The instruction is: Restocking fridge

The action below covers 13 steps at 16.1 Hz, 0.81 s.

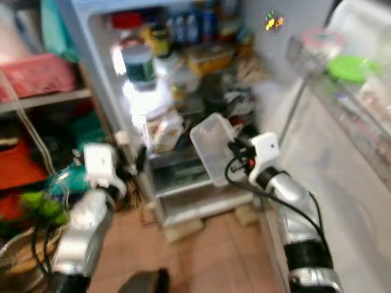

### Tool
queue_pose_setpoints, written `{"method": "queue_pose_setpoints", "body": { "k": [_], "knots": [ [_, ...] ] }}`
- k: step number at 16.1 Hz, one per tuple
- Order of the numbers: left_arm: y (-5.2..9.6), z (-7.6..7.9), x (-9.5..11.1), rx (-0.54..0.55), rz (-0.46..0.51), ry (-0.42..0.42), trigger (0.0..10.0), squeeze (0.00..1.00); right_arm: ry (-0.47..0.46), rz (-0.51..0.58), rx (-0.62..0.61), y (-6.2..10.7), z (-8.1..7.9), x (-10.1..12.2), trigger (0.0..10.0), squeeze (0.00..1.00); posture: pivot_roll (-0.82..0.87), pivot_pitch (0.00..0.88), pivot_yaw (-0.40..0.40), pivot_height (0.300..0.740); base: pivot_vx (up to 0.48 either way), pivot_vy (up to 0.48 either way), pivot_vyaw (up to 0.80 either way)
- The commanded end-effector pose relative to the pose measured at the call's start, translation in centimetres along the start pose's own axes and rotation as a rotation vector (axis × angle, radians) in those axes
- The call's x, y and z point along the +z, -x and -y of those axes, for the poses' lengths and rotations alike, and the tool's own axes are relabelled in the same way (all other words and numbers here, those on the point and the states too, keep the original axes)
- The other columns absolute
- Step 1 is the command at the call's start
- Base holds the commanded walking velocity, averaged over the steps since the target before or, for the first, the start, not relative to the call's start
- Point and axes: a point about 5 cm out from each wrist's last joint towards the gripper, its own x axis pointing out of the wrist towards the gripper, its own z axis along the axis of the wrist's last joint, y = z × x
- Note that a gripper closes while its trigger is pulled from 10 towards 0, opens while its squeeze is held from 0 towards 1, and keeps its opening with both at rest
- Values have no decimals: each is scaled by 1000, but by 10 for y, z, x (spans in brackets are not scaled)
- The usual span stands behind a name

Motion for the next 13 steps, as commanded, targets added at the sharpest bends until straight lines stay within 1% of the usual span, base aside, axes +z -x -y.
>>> {"method": "queue_pose_setpoints", "body": {
  "k": [1,2,3,6,8,11,13],
  "knots": [
    [1,3,6,-27,19,-18,10000,0,2,33,-39,-2,2,5,10000,0,32,0,10,740,0,0,0],
    [3,3,5,-29,17,-24,10000,0,-1,39,-57,-3,2,6,10000,0,35,0,11,740,0,0,0],
    [6,2,4,-28,4,-21,10000,0,-24,54,-78,-5,-1,6,10000,0,41,0,10,740,0,0,0],
    [7,1,5,-34,3,-15,10000,0,-22,86,-114,-9,-5,10,10000,0,44,0,11,740,0,0,0],
    [11,-2,3,-32,-7,-17,10000,0,-51,116,-200,-12,-8,14,10000,0,47,0,19,740,0,0,0],
    [16,-4,3,-44,-22,-24,10000,0,-96,127,-210,-12,-26,9,10000,0,50,7,41,740,291,0,0],
    [17,-5,4,-55,-25,-29,10000,0,-108,134,-213,-13,-32,9,10000,0,55,13,57,740,343,0,0]
  ]
}}
